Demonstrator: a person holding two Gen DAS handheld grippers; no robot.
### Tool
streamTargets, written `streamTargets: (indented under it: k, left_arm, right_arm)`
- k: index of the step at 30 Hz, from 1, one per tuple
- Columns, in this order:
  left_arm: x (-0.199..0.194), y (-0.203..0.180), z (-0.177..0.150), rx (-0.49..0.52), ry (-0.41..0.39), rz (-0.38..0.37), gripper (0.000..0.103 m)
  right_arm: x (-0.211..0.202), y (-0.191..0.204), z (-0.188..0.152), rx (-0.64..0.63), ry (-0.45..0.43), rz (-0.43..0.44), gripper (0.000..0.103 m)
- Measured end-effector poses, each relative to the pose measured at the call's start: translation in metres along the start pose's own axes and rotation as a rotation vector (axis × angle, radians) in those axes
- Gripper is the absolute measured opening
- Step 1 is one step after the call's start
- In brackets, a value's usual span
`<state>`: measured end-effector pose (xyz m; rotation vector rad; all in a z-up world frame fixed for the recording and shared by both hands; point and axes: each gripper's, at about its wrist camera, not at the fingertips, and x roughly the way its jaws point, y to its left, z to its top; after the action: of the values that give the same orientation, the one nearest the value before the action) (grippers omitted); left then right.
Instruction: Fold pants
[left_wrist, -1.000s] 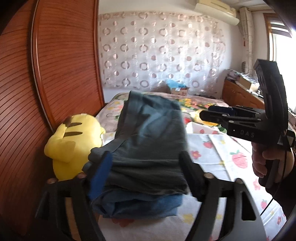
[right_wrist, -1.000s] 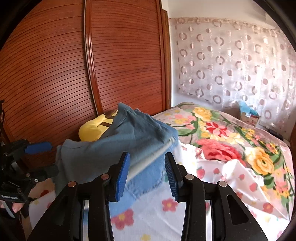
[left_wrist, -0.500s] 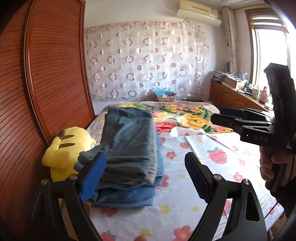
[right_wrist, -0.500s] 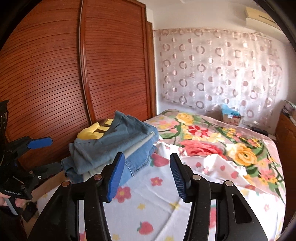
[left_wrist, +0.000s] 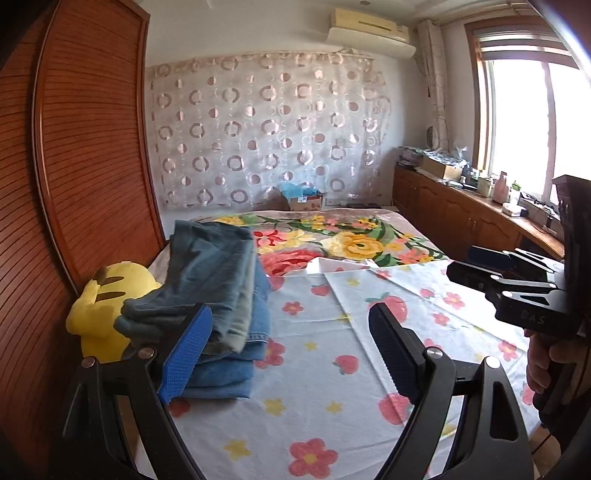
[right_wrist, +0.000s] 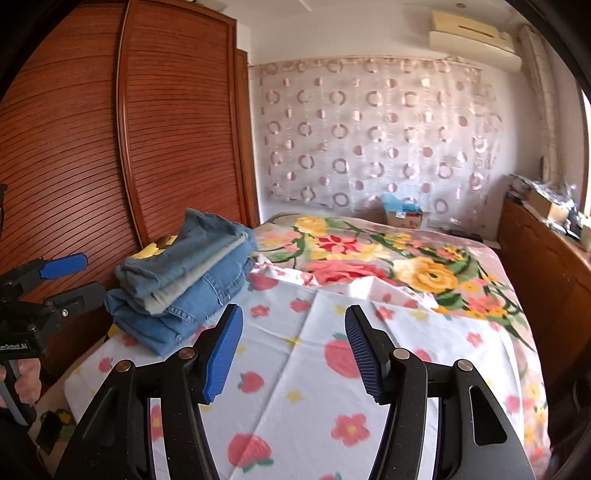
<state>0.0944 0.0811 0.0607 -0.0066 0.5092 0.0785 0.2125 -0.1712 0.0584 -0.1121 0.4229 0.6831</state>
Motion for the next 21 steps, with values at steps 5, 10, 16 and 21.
streamTargets:
  k: [5,10,16,21]
  left_arm:
    - [-0.002,-0.018,-0.005,-0.007,0.006,-0.038,0.087]
    - [-0.004,-0.039,-0.01,-0.005,0.013,-0.064,0.087]
    - [-0.012,-0.058,-0.012,0.011,0.017,-0.072,0.087]
    - [-0.024,-0.067,-0.011,0.011,-0.001,-0.072,0.087]
  right_arm:
    - [-0.023,0.009,-0.003,0.023,0.005,-0.045,0.062]
    - [-0.046,0.018,-0.009,0.031,-0.001,-0.089,0.065]
    - [-0.068,0.026,-0.022,0.061,-0.005,-0.115,0.071]
    - [-0.084,0.027,-0.024,0.094,-0.035,-0.15,0.076]
